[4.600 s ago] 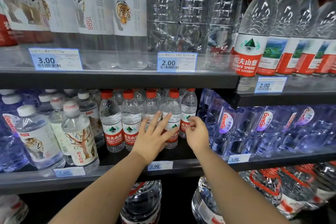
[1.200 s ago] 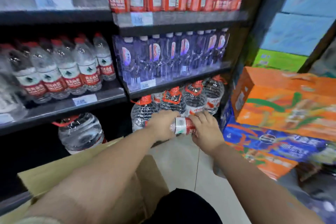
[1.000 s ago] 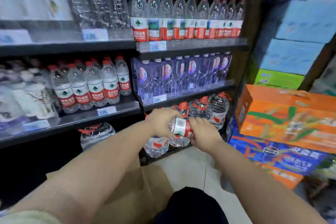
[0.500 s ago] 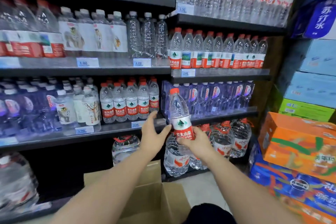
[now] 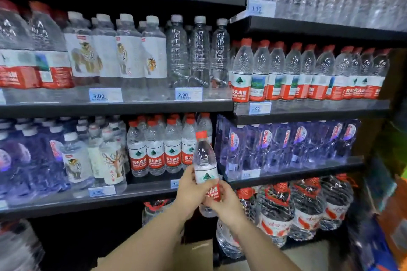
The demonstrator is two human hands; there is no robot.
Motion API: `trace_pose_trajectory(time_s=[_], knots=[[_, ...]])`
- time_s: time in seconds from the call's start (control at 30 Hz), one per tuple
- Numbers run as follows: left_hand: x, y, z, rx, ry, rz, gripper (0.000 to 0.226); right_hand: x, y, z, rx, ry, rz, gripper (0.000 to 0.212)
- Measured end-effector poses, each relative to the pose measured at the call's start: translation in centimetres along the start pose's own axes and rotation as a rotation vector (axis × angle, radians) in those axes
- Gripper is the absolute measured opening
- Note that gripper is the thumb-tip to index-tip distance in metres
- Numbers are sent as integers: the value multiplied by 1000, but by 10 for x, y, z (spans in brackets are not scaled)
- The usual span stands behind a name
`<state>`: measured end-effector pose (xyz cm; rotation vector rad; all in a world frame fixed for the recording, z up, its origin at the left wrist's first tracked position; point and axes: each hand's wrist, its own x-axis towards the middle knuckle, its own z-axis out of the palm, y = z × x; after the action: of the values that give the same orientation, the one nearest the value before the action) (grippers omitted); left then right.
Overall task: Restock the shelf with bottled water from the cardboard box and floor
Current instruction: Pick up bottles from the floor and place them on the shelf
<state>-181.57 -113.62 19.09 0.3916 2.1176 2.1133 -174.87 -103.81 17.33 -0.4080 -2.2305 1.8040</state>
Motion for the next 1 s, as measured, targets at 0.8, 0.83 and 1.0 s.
trace_pose_trajectory(time_s=[0.8, 0.83, 1.0], knots=[[155, -63, 30, 240, -40, 126, 67, 179, 41, 6, -198, 123, -148, 63], [153, -62, 26, 264, -53, 113, 64, 181, 41, 8, -212, 133, -132, 63], [147, -58, -3, 418, -17, 62, 39, 189, 32, 13, -242, 165, -94, 54]])
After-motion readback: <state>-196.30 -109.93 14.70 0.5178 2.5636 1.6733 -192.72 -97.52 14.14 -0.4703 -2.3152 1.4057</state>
